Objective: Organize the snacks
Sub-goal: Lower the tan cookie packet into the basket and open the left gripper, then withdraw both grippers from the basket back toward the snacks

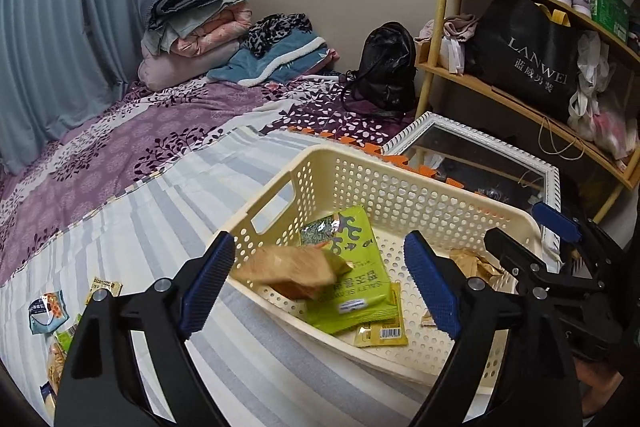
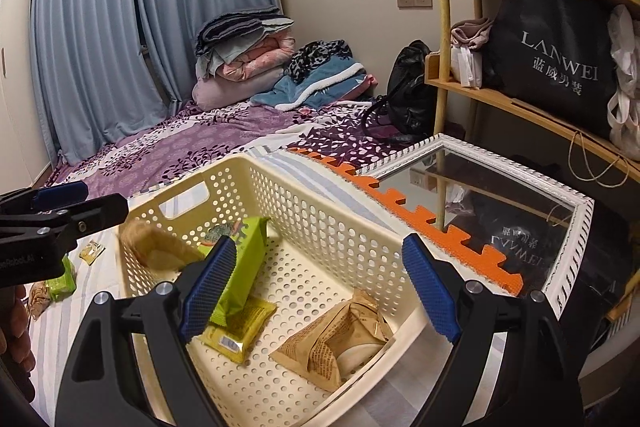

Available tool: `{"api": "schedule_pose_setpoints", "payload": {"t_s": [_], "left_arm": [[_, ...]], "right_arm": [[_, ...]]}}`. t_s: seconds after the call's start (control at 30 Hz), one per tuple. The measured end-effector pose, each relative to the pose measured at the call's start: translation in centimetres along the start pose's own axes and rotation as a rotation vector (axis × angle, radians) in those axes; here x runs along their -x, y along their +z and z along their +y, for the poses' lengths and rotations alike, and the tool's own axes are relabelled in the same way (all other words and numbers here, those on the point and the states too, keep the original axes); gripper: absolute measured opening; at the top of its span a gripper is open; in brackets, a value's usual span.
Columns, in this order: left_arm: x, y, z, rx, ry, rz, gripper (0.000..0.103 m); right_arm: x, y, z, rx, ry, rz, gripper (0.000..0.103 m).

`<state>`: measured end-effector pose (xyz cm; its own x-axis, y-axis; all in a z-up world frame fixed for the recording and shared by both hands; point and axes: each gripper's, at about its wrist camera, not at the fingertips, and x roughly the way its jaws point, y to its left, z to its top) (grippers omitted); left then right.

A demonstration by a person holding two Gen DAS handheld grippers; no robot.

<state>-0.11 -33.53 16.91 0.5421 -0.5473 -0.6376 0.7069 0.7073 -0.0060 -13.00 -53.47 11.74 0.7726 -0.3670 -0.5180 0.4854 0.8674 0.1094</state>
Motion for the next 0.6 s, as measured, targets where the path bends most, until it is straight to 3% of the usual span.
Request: {"api": "schedule_pose_setpoints", "payload": {"t_s": [0.6], "left_arm": [[1.9,-1.5,2.9,0.056,0.048,0.007,0.088]], "right_arm": [[1.1,0.6,2.2,0.033,0.019,-0.022,0.093]]}}
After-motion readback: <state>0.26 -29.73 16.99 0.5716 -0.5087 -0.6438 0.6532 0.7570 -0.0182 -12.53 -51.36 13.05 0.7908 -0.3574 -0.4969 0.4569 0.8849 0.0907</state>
